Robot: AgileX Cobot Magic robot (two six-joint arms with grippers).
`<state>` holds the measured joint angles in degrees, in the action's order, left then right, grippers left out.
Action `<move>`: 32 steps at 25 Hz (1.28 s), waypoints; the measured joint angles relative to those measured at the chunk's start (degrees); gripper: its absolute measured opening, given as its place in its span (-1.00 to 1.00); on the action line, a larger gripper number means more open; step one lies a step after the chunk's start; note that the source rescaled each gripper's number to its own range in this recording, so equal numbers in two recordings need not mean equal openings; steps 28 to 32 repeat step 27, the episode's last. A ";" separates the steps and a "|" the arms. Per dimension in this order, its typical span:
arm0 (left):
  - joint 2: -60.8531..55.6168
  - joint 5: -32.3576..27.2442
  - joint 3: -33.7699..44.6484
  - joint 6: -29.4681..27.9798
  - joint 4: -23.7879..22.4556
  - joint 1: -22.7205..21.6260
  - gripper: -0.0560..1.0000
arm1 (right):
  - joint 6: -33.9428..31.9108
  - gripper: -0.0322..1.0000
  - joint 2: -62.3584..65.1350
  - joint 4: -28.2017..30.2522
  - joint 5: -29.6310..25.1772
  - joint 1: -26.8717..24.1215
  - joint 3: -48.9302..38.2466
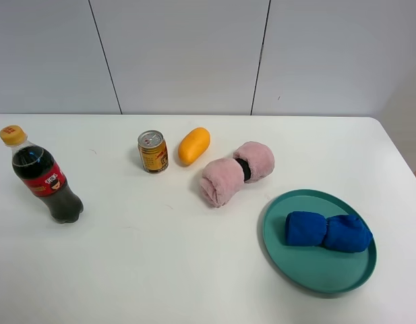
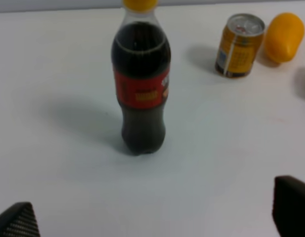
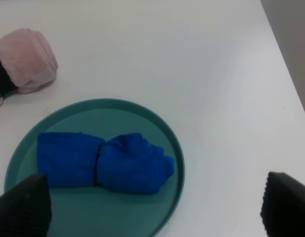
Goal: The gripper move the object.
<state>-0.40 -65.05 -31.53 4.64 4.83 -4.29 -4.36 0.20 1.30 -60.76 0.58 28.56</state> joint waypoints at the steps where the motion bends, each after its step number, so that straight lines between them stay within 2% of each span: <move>1: 0.00 -0.18 0.08 0.00 -0.29 0.14 1.00 | 0.00 1.00 0.00 0.00 0.00 0.00 0.00; 8: 0.00 -0.18 0.08 -0.21 -0.93 0.33 1.00 | 0.00 1.00 0.00 0.00 0.00 0.00 0.00; 16: 0.00 4.14 2.38 -1.96 -2.21 0.33 1.00 | 0.00 1.00 0.00 0.00 0.00 0.00 0.00; 32: 0.00 4.43 2.38 -1.96 -2.27 0.33 1.00 | 0.04 1.00 0.00 0.00 0.00 0.00 0.00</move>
